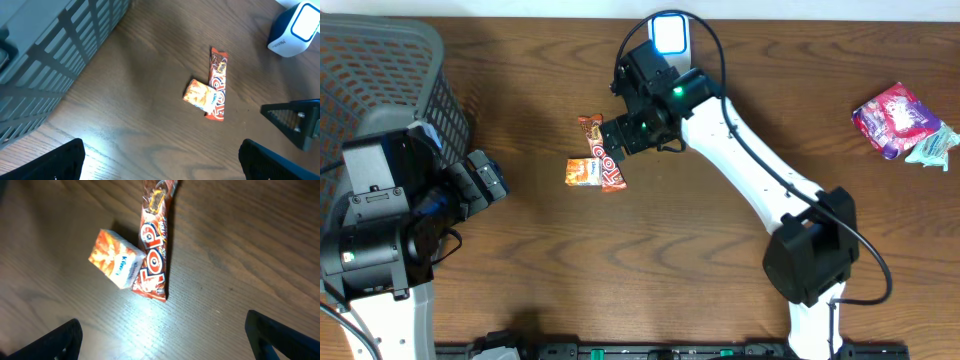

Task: Scan the item barcode
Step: 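Grasp the orange chocolate bar with the right gripper and lift it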

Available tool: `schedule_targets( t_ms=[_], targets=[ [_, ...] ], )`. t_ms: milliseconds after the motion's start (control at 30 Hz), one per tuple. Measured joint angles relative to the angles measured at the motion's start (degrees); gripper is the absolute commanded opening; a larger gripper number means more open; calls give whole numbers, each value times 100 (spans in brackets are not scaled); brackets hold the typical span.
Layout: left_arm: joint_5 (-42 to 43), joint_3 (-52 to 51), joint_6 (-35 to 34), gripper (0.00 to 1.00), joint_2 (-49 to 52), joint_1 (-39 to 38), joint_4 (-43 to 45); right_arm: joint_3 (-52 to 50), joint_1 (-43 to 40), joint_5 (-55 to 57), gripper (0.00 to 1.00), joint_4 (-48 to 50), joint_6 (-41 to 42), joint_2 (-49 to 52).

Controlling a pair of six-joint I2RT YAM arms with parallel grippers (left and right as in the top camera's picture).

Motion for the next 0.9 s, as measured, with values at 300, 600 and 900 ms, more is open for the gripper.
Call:
schedule_targets(
  t_ms=[300,600,900],
  targets=[
    [2,0,0,98,0,0,0,-31,-15,24,99,566,546,42],
    [2,0,0,98,0,0,0,-31,-72,-400,85,1161,835,527],
    [2,0,0,98,0,0,0,-42,-101,-780,75,2048,1355,1434]
  ],
)
